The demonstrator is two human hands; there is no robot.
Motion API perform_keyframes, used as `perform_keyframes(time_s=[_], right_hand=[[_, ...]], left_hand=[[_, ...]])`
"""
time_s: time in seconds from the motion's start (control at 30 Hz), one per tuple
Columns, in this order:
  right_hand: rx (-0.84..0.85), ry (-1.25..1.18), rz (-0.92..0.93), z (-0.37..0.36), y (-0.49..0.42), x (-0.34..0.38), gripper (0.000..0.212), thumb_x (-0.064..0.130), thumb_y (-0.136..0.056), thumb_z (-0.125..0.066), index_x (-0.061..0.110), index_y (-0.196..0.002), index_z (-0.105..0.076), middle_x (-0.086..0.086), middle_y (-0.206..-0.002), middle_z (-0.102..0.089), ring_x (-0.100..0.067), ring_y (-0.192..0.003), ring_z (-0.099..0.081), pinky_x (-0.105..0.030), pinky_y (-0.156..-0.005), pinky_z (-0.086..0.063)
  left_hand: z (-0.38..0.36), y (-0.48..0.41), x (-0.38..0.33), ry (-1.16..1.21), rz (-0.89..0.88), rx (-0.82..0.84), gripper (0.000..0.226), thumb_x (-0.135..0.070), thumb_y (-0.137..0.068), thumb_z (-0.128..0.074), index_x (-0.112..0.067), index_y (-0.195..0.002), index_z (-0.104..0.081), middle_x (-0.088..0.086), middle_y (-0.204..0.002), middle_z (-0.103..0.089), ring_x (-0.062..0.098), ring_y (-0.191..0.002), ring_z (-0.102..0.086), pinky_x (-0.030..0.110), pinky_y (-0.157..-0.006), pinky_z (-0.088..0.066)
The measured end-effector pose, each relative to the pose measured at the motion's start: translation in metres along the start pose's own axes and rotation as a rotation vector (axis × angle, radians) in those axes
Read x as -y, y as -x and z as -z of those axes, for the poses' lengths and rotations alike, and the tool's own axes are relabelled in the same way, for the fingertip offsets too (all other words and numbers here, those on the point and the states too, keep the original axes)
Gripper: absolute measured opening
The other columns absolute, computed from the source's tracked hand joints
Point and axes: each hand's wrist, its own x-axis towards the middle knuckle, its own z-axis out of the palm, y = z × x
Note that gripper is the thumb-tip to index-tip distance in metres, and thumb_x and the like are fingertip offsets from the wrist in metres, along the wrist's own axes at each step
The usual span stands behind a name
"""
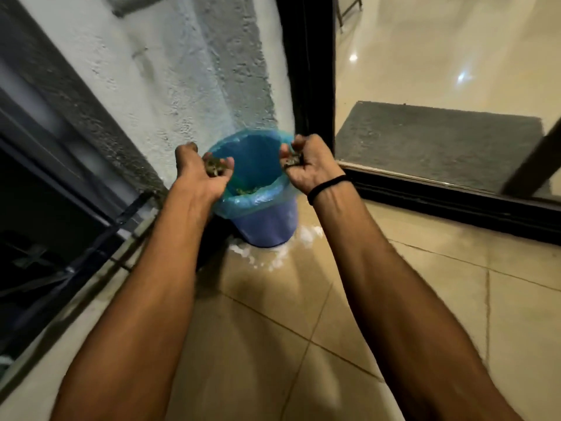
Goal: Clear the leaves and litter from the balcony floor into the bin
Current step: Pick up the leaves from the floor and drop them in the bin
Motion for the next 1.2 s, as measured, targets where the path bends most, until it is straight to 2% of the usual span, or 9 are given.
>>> perform_keyframes(time_s=[0.07, 0.17, 0.27, 0.37, 0.4, 0.53, 0.67, 0.83, 1.2], right_hand=[[0.120, 0.076, -0.052, -0.017, -0.009, -0.008, 0.040, 0.045, -0.098, -0.043, 0.009, -0.090, -0.059, -0.013, -0.091, -0.060, -0.024, -0.066, -0.055, -0.025, -0.060, -0.043], [0.278, 0.136, -0.138, -0.021, -0.020, -0.020, 0.091, 0.081, -0.076, -0.047, 0.007, -0.126, -0.064, -0.022, -0.122, -0.065, -0.040, -0.107, -0.066, -0.061, -0.095, -0.048], [0.329, 0.097, -0.140, -0.012, -0.011, -0.016, 0.100, 0.085, -0.077, -0.043, 0.008, -0.140, -0.053, -0.023, -0.137, -0.056, -0.039, -0.125, -0.055, -0.055, -0.104, -0.044], [0.272, 0.028, -0.110, 0.002, 0.005, -0.004, 0.100, 0.072, -0.088, -0.045, 0.004, -0.155, -0.016, -0.027, -0.158, -0.018, -0.039, -0.148, -0.019, -0.052, -0.118, -0.024], [0.283, -0.029, -0.076, 0.005, 0.009, 0.001, 0.088, 0.060, -0.094, -0.047, 0.001, -0.153, -0.021, -0.030, -0.155, -0.024, -0.041, -0.146, -0.024, -0.051, -0.118, -0.026], [0.219, -0.130, 0.097, 0.022, 0.032, 0.023, 0.026, 0.014, -0.103, -0.042, -0.003, -0.115, -0.058, -0.021, -0.105, -0.065, -0.031, -0.103, -0.066, -0.038, -0.098, -0.053], [0.123, -0.090, 0.174, 0.050, 0.057, 0.044, 0.021, 0.008, -0.101, -0.043, 0.000, -0.100, -0.062, -0.013, -0.086, -0.068, -0.021, -0.078, -0.067, -0.029, -0.075, -0.059], [-0.012, -0.089, 0.271, 0.103, 0.096, 0.075, 0.018, 0.007, -0.099, -0.045, 0.002, -0.091, -0.061, -0.010, -0.083, -0.063, -0.018, -0.078, -0.063, -0.028, -0.083, -0.055], [-0.664, 0.157, 0.763, 0.329, 0.292, 0.196, 0.011, -0.001, -0.092, -0.054, 0.005, -0.086, -0.060, -0.010, -0.069, -0.054, -0.016, -0.055, -0.051, -0.024, -0.050, -0.044]], left_hand=[[-0.002, -0.004, -0.004, -0.098, 0.028, 0.065, 0.050, -0.047, -0.101, -0.037, -0.001, -0.104, -0.055, 0.016, -0.099, -0.059, 0.034, -0.091, -0.057, 0.054, -0.096, -0.046], [-0.009, 0.005, -0.004, -0.245, 0.069, 0.146, 0.073, -0.069, -0.097, -0.030, -0.001, -0.097, -0.058, 0.019, -0.089, -0.065, 0.035, -0.082, -0.061, 0.050, -0.077, -0.050], [-0.015, 0.010, -0.004, -0.338, 0.080, 0.188, 0.075, -0.076, -0.094, -0.026, -0.007, -0.087, -0.053, 0.014, -0.088, -0.062, 0.032, -0.079, -0.060, 0.042, -0.063, -0.045], [-0.016, 0.008, -0.004, -0.350, 0.050, 0.169, 0.075, -0.078, -0.093, -0.028, -0.006, -0.097, -0.049, 0.019, -0.120, -0.052, 0.039, -0.114, -0.053, 0.048, -0.071, -0.044], [-0.016, 0.007, -0.003, -0.360, 0.026, 0.161, 0.075, -0.078, -0.093, -0.029, -0.007, -0.108, -0.050, 0.020, -0.129, -0.049, 0.042, -0.126, -0.048, 0.050, -0.079, -0.043], [-0.022, 0.012, 0.008, -0.320, -0.064, 0.220, 0.073, -0.070, -0.098, -0.030, -0.009, -0.124, -0.061, 0.016, -0.125, -0.062, 0.033, -0.121, -0.057, 0.045, -0.100, -0.048], [-0.051, 0.040, 0.041, -0.336, -0.119, 0.280, 0.063, -0.063, -0.101, -0.030, -0.014, -0.098, -0.069, 0.006, -0.099, -0.072, 0.021, -0.090, -0.065, 0.032, -0.082, -0.052], [-0.104, 0.093, 0.116, -0.408, -0.078, 0.429, 0.056, -0.058, -0.103, -0.033, -0.018, -0.087, -0.068, 0.000, -0.079, -0.068, 0.014, -0.068, -0.060, 0.027, -0.066, -0.049], [-0.212, 0.290, 0.320, -0.779, -0.194, 0.948, 0.041, -0.038, -0.107, -0.039, -0.013, -0.089, -0.067, 0.007, -0.080, -0.065, 0.013, -0.064, -0.056, 0.027, -0.057, -0.044]])
